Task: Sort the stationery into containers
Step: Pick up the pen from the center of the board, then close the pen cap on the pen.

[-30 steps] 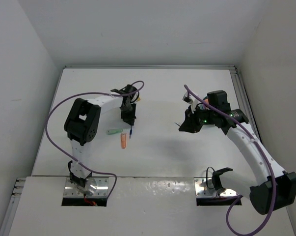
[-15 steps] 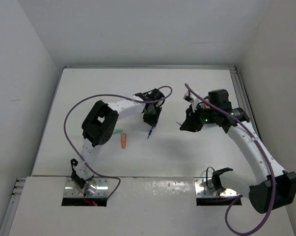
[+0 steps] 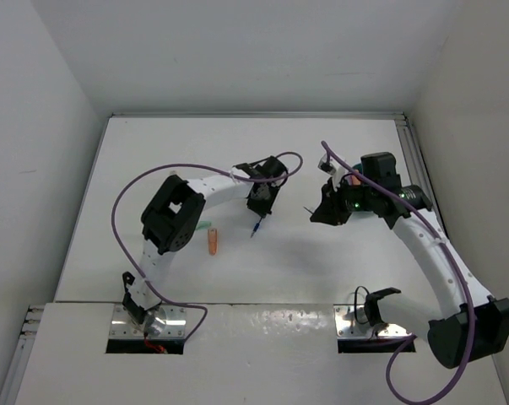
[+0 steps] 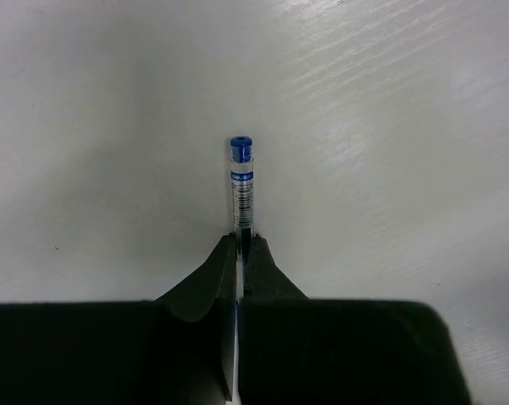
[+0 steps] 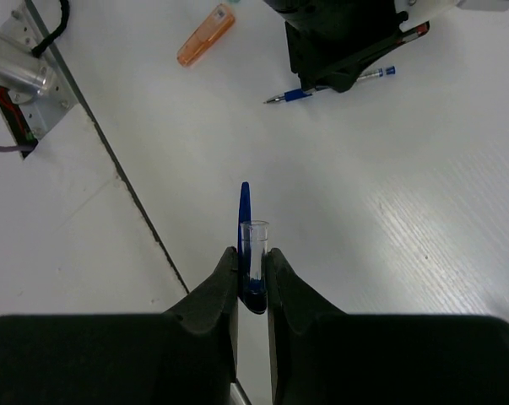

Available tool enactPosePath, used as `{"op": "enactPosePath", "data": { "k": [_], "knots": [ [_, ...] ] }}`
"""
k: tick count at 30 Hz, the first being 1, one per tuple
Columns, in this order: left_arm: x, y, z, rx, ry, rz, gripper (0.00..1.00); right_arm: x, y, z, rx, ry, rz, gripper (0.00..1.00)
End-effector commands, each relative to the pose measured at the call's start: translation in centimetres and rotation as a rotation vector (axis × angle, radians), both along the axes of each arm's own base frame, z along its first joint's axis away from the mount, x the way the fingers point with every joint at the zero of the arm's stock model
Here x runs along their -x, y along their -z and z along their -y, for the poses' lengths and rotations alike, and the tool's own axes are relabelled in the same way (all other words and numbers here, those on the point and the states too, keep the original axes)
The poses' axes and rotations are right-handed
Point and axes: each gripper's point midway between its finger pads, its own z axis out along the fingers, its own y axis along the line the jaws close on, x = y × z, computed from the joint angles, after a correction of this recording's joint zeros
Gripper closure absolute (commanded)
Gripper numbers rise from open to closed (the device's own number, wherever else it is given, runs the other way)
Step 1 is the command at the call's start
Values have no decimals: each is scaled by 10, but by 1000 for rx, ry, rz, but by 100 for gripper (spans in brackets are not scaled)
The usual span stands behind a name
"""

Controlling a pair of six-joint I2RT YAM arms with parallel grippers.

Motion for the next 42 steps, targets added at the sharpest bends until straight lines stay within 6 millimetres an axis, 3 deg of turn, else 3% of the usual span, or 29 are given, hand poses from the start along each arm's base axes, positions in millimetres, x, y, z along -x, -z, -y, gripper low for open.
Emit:
{"op": "enactPosePath", "data": {
  "k": [1,2,3,4,5,6,7,9,10,12,13,17,18,20,21,24,33,42],
  "knots": [
    [-15,-36,-3,86,6,85,100,-5,-35,-5,-73,10,89,100],
    [-24,-90,2,208,-8,182,100,-3,-38,-7,-93,20,82,100],
    [-31,-110,-7,292,-27,209,100,-3,-42,-9,-113,24,87,100],
    [-43,-151,2,425,-14,311,100,-5,-52,-11,-146,32,132,100],
    [-45,-201,-16,520,-49,410,100,-4,-61,-14,-194,64,112,100],
    [-51,-242,-20,604,-56,516,100,-9,-76,-16,-239,73,179,100],
    [-40,-286,-28,681,-31,589,100,-9,-86,-20,-274,78,200,100],
    [-37,-330,-46,766,-39,663,100,-14,-108,-26,-367,111,243,100],
    [-20,-360,-51,836,-10,695,100,-12,-120,-28,-400,115,272,100],
    [-9,-392,-64,908,9,768,100,-14,-138,-34,-468,138,301,100],
    [5,-424,-71,964,32,846,100,-13,-147,-38,-499,139,315,100],
    [30,-492,-77,1097,99,973,100,-15,-178,-59,-627,132,352,100],
    [40,-510,-75,1154,160,1006,100,-11,-194,-69,-658,93,387,100],
    [48,-529,-74,1234,194,1009,100,-11,-199,-87,-658,54,405,100],
    [48,-529,-72,1244,196,995,100,-13,-212,-90,-668,53,438,100],
    [51,-528,-67,1255,214,981,100,-19,-225,-99,-679,35,487,100],
    [73,-528,-45,1375,289,878,100,-31,-225,-109,-701,46,479,100],
    [73,-528,-43,1438,250,804,100,-40,-216,-111,-670,62,487,100]
  ]
}}
